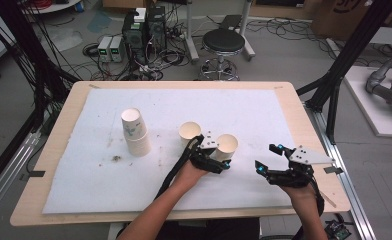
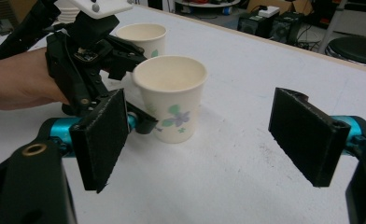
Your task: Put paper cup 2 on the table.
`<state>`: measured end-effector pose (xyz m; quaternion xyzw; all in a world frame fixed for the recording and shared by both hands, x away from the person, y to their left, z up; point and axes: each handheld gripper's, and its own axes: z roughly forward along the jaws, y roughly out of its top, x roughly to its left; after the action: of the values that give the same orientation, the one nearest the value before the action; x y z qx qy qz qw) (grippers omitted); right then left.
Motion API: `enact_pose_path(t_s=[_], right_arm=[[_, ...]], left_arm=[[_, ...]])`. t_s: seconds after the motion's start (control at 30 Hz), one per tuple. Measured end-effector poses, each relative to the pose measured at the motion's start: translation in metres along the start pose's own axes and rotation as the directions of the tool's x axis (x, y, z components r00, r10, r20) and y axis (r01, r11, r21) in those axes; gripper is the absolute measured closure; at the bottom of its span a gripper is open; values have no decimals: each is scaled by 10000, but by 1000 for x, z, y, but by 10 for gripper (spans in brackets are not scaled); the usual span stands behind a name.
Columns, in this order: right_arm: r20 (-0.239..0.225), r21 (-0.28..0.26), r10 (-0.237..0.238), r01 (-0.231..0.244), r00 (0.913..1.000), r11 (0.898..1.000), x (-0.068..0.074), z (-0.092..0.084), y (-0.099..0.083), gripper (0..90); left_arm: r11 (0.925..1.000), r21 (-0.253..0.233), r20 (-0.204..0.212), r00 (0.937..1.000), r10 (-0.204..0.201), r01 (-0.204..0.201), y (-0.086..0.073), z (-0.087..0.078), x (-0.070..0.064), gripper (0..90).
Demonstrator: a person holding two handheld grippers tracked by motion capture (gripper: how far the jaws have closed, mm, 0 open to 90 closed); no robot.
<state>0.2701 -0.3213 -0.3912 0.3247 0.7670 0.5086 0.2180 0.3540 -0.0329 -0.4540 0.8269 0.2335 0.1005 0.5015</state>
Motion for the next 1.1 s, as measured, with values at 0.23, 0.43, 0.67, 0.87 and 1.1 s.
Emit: enact_pose_path(t_s=[0.23,0.43,0.67,0.87,1.1], right_arm=[[16,55,24,-24,10000,10000,0,1,-1,203],[-17,127,47,-47,10000,9999,2,3,-1,203],[73,247,-61,60,10000,9997,4,5,-2,203],[162,451,-201,193,9997,9988,7,8,-3,203],[29,662,-277,275,9996,9974,9,13,-2,203]], left_arm=[[9980,-550,99,9995,316,-311,-8,-34,-1,192],[9899,-1347,110,9988,468,-449,-12,-74,-6,192],[9696,-2398,-281,9987,433,-488,-21,-131,2,191],[9415,-3358,-1155,9932,-124,-273,-39,-185,21,158],[9069,-4212,-1845,9778,-997,130,-55,-224,39,158]])
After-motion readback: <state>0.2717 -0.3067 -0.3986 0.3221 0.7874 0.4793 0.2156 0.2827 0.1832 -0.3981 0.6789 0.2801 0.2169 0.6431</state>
